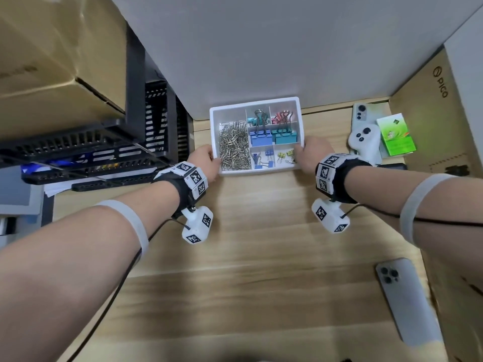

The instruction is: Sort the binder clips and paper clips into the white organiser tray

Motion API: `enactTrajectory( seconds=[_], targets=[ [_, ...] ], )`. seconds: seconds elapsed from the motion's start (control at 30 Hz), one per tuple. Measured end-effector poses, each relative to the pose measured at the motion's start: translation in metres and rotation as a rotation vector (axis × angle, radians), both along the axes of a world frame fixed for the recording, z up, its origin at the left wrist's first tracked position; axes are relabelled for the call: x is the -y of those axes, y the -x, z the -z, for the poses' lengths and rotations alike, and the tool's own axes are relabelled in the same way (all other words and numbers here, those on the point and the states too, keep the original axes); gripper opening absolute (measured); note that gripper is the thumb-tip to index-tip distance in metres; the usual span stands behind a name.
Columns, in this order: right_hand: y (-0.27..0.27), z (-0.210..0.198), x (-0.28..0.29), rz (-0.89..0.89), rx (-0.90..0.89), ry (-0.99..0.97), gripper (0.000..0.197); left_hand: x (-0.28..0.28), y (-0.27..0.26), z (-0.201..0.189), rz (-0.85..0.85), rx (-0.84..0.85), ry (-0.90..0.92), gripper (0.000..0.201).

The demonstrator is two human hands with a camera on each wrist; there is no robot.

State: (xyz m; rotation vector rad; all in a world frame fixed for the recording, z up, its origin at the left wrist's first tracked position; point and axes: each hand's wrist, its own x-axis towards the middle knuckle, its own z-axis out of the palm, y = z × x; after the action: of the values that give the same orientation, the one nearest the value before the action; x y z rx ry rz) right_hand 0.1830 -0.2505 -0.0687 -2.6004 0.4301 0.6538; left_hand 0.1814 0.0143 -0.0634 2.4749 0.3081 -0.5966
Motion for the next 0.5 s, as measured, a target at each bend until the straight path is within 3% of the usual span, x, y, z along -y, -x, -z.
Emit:
enactTrajectory(
  seconds=[0.27,0.4,0.5],
  targets=[
    [0.006,-0.006,0.004,0.021,0.037,-0.069,0.038,0.002,0.003,-0.007,0.01,-0.034,-0.036,0.018],
    [0.011,-0.027,0.007,0.026,0.058,0.007,0.042,0.007,0.007,-0.016,0.019,-0.131,-0.117,0.04],
    [0.013,-0.044,0.01,0.006,0.139,0.016,0.036,0.01,0.013,-0.027,0.062,-0.23,-0.149,0.042]
  ],
)
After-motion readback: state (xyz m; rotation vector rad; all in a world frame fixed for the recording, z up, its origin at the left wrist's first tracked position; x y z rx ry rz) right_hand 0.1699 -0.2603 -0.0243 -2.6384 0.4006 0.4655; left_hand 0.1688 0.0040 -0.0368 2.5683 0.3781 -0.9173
